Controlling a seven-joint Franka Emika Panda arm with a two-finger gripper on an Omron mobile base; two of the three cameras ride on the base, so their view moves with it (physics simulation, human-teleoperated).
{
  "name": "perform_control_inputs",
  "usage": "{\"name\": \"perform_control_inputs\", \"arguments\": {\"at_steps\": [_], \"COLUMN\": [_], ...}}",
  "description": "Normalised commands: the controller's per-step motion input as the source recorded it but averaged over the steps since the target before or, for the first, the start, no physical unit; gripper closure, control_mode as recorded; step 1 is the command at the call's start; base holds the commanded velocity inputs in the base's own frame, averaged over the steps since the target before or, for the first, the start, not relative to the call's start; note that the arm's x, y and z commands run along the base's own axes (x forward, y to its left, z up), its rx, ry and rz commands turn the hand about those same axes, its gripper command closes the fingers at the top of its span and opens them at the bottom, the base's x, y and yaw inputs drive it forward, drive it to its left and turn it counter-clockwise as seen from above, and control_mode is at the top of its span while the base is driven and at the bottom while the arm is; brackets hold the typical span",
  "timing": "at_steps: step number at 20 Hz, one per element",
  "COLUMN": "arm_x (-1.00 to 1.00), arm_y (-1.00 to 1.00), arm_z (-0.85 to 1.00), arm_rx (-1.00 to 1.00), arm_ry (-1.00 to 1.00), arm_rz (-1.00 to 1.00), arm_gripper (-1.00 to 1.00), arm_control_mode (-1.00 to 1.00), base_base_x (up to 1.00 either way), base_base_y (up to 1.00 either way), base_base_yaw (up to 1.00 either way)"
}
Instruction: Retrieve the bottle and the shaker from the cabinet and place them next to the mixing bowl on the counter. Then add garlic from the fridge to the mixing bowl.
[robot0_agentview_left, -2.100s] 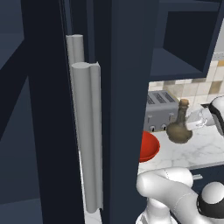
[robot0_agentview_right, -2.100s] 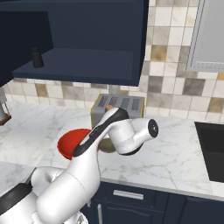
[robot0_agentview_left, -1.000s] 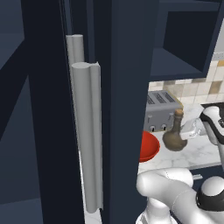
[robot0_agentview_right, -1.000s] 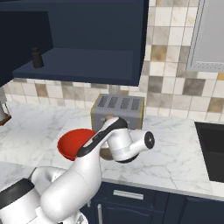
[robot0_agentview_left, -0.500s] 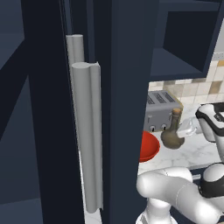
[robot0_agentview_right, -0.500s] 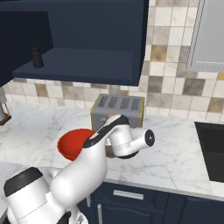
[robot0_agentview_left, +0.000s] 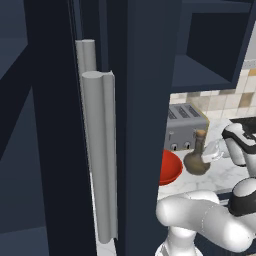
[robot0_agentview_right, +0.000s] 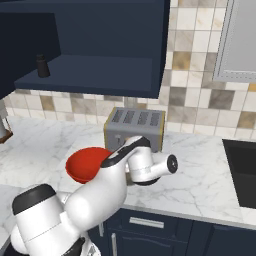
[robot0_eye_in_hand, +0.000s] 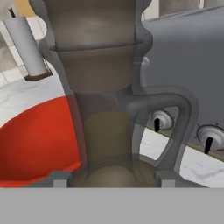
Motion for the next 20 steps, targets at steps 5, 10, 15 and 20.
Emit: {"name": "perform_control_inputs", "arguments": {"at_steps": [5,10,15,20], "arm_x": [0.01,0.01,0.17,0.25], "arm_y": [-0.11,-0.17,-0.01,0.0], "arm_z": [-0.03,-0.04,-0.04,-0.1], "arm_rx": [-0.03,-0.02,-0.01,0.0], "arm_ry": [0.0,0.0,-0.03,-0.06], "arm_rz": [0.0,0.0,0.0,0.0], "arm_gripper": [1.0,1.0,1.0,1.0], "arm_control_mode": [-1.0,-1.0,-1.0,-1.0], "base_base_x": [0.0,0.0,0.0,0.0], "base_base_y": [0.0,0.0,0.0,0.0], "base_base_yaw": [0.0,0.0,0.0,0.0]}}
